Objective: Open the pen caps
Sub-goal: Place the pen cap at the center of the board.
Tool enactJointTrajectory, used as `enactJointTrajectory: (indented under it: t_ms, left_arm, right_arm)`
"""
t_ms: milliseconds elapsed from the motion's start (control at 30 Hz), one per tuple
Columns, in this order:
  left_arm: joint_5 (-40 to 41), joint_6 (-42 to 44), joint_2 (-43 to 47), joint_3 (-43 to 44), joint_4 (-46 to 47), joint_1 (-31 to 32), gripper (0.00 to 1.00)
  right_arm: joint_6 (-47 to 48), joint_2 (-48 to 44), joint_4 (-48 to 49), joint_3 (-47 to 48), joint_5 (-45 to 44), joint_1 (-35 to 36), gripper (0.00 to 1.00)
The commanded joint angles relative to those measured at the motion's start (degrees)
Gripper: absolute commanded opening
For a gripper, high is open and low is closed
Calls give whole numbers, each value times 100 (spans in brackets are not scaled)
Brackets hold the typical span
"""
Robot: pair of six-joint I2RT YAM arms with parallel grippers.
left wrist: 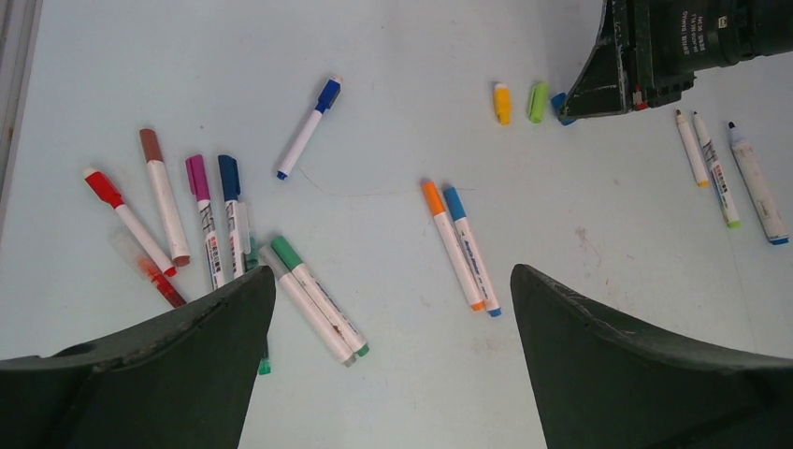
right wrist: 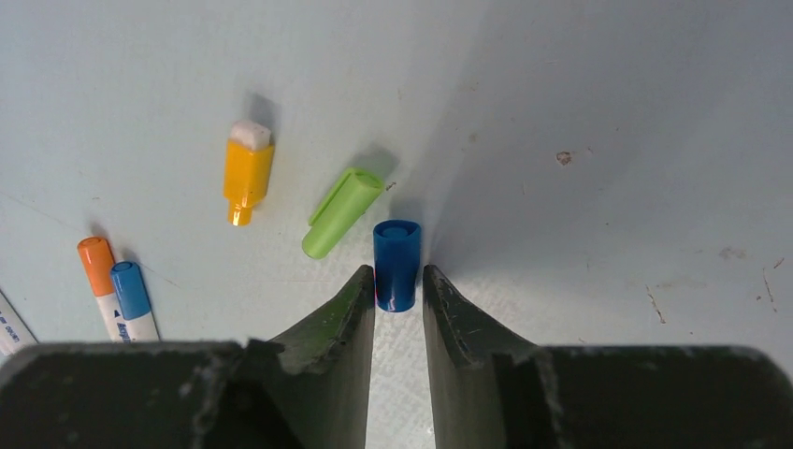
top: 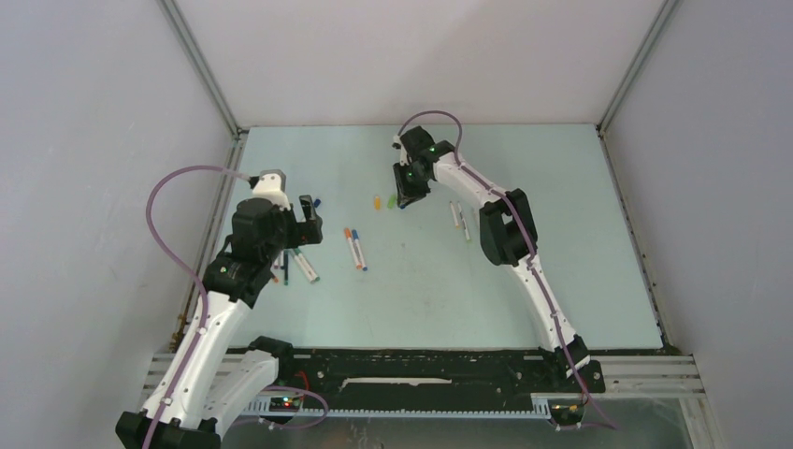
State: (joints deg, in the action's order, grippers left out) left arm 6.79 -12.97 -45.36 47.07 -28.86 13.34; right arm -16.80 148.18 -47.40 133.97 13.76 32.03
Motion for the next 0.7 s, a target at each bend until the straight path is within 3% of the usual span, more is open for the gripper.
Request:
enactJointTrajectory:
  t_ms: [0,200,667]
  left_arm:
    - [-107,102,12,3,106,-50,98]
    - [-116,100,5,4,102,-51,98]
    - [-99,101,16,13,91,-64,98]
  right_arm:
    - [-33,10,106,41,16,-26,29]
    - [19,-63,103,35,138,-15,31]
    - [318,-582,170,-337,187,11,46]
